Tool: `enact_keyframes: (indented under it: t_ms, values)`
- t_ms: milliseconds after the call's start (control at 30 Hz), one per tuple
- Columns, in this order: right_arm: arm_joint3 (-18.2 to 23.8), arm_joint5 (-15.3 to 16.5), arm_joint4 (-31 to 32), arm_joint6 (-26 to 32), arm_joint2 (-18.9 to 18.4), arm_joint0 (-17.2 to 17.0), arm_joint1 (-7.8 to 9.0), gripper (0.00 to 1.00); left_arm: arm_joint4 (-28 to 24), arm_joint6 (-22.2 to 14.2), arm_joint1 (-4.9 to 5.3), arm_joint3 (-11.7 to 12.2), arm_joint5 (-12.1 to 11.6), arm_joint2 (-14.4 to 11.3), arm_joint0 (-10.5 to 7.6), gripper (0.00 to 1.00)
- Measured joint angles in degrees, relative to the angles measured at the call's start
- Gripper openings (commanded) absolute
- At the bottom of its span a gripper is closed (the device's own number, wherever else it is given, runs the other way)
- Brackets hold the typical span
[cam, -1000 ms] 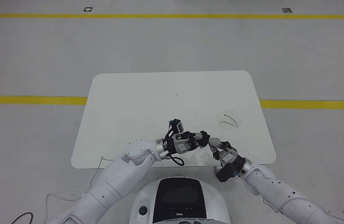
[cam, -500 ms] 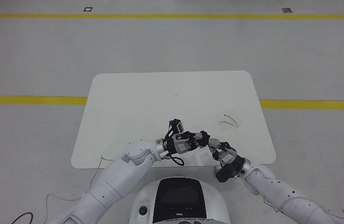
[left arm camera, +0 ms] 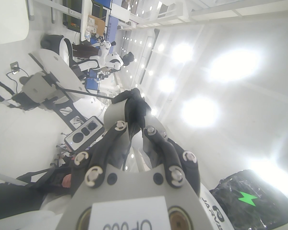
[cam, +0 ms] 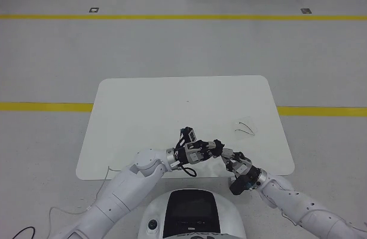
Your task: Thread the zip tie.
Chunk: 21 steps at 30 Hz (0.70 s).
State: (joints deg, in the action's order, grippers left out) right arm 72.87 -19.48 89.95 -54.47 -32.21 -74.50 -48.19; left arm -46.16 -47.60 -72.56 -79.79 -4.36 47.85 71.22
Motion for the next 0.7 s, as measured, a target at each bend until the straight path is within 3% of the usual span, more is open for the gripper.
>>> enact_keyframes:
  t_ms: [700]
  values:
    - [-1.3,0.0,0.0,0.0,1.2,0.4,-0.06,0.0,0.0,0.0,0.0,0.0,0.0,0.0,0.0,0.0]
